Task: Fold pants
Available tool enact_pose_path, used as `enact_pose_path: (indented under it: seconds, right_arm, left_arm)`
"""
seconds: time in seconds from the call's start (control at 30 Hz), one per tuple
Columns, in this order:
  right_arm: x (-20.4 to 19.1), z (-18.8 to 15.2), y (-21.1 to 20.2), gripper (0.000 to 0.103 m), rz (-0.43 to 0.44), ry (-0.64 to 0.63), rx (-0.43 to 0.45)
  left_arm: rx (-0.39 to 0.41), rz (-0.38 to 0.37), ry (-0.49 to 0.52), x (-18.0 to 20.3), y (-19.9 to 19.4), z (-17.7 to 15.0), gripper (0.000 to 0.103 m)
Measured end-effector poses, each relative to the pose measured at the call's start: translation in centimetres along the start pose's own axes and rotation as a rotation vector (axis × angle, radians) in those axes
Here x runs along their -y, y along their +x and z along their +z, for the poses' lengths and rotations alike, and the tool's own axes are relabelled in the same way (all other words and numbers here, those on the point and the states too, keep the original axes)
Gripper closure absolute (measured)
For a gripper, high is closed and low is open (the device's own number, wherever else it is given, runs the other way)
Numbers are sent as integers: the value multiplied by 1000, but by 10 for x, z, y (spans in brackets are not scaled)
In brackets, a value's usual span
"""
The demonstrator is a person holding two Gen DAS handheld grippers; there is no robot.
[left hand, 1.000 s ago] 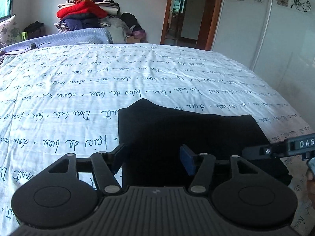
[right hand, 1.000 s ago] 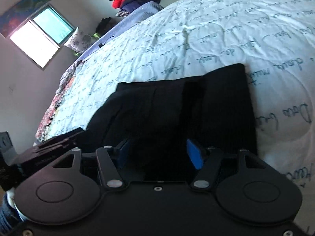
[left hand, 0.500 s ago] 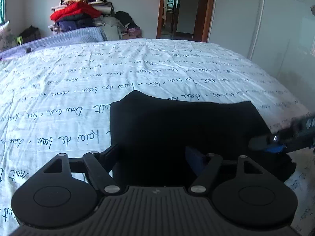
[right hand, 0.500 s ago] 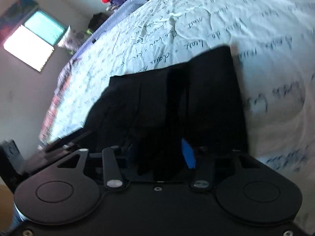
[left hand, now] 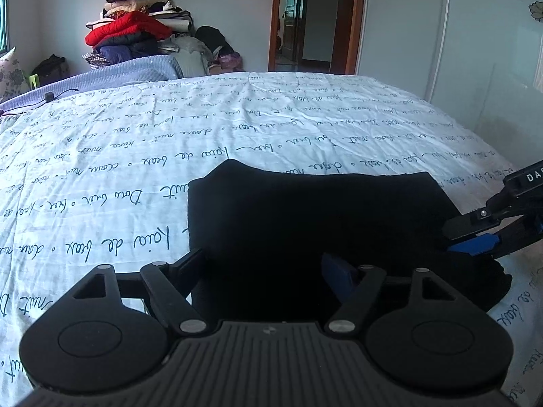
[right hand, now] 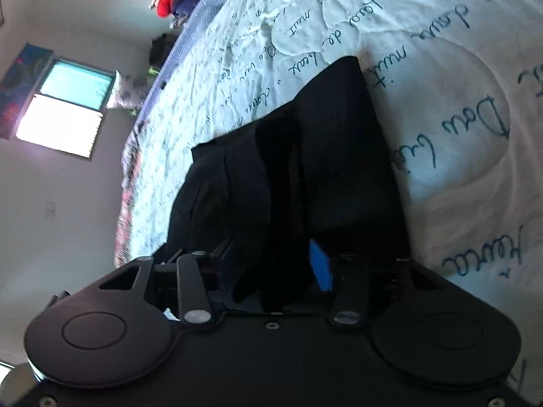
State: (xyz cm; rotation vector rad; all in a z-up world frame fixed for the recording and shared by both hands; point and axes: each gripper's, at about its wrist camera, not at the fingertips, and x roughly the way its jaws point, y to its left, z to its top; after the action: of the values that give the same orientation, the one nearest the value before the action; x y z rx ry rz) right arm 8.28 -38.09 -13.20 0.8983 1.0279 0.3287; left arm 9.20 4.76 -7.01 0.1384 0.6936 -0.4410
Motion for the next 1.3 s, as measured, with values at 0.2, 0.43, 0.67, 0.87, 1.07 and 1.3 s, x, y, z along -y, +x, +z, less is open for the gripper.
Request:
enact_pose_path:
  seconds: [0.2,0.43,0.67,0.87,1.07,1.3]
  right_arm:
    - [3,6,19,29,101,125,-40]
    - [-5,7,26,32,138,113,-47]
    - [4,13,9,34,60,111,-12]
    - [4,19,29,8,161,192,-59]
    - [1,14,30,8,304,207,-79]
    - [-7,8,42,25,220,86,-72]
  left_arm:
    - [0,-6,-7,-2,-2,1,27]
    - [0,-12,2,0,-5,3,27]
    - [-2,-13,6,3,-3,2,26]
    - [-2,-18,5,2,-3,3,25]
    - [-12,-15,0,-1,-2,2,25]
    - [-15,-7,8,0,-1,2,24]
